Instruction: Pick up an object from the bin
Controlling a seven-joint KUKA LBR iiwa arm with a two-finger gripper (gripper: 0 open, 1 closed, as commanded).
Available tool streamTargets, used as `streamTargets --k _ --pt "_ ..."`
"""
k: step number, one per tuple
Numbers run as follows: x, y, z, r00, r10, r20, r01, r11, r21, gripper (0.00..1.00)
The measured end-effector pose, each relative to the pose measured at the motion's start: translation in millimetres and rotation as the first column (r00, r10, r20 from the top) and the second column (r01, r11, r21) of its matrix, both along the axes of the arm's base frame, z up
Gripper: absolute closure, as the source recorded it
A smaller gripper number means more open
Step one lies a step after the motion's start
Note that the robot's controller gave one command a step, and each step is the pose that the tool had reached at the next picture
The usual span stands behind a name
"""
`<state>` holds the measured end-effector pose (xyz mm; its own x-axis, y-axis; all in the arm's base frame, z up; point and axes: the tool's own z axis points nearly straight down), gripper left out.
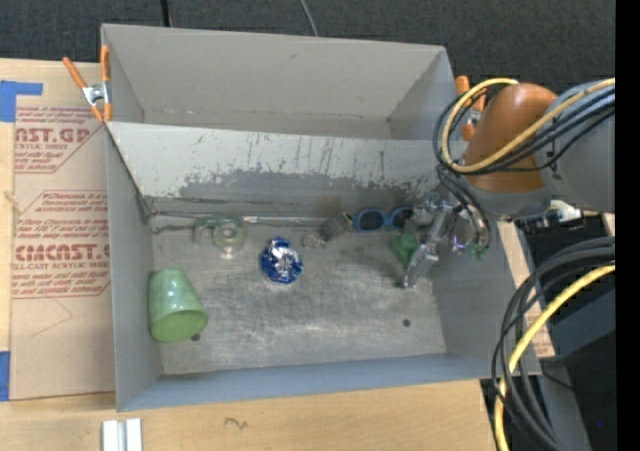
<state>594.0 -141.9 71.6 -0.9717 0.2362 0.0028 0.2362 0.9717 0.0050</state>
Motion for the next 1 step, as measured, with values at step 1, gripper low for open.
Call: streamTargets --k 1 --pt "1.7 -2.9 3.2 1.000 -0.001 0.007 0.001 1.000 -0.007 1.00"
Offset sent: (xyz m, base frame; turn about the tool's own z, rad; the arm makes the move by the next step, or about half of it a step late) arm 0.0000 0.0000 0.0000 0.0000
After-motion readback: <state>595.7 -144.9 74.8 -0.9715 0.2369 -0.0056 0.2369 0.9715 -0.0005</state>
